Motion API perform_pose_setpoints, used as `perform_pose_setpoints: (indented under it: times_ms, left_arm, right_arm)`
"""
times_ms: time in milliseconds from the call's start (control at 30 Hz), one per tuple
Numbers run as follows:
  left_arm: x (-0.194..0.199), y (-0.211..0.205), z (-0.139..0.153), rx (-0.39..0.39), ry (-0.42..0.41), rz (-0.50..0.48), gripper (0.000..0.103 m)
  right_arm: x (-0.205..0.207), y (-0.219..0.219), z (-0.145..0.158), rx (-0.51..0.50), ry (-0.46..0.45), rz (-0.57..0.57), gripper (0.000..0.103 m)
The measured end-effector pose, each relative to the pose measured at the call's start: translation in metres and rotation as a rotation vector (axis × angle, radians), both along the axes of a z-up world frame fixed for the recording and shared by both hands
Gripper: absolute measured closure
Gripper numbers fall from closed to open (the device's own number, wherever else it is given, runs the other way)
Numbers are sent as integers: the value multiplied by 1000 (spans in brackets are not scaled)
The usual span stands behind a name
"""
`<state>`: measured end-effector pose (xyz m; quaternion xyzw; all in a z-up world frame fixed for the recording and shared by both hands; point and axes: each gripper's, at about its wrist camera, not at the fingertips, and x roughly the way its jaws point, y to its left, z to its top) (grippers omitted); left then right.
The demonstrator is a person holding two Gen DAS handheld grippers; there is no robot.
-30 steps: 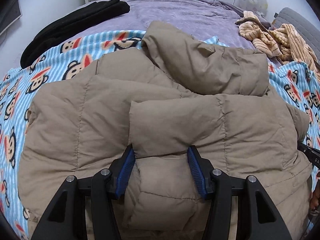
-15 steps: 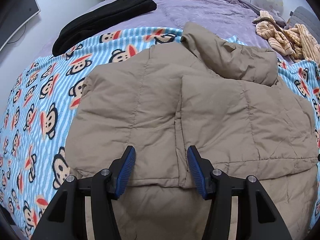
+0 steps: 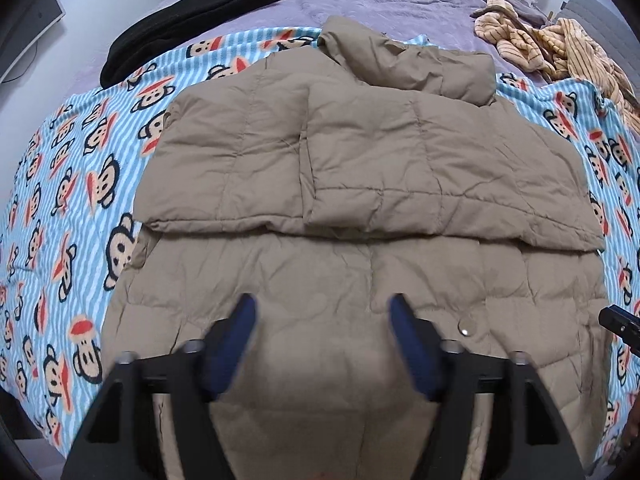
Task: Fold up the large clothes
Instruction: 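Open both grippers and withdraw them from the folded jacket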
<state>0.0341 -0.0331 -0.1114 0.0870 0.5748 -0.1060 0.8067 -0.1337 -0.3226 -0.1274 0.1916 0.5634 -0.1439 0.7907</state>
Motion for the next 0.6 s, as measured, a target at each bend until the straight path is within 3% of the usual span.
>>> perform_pose_setpoints:
  times_ms: [67, 233, 300, 600]
  left_arm:
    - [-13, 2, 3, 9, -26, 5, 0]
    - [-33, 12, 3, -1, 12, 6, 0]
    - [-41, 18, 4, -7, 19, 2, 0]
    - [-80, 50, 13, 2, 69, -13, 0]
  right_arm:
    - [-2, 6, -4, 20, 3, 11, 37]
    - [-11, 21, -6, 45, 10, 24, 35]
    - [-17, 26, -6, 55, 7, 20, 25]
    - [-52, 57, 2, 110, -26, -68, 16]
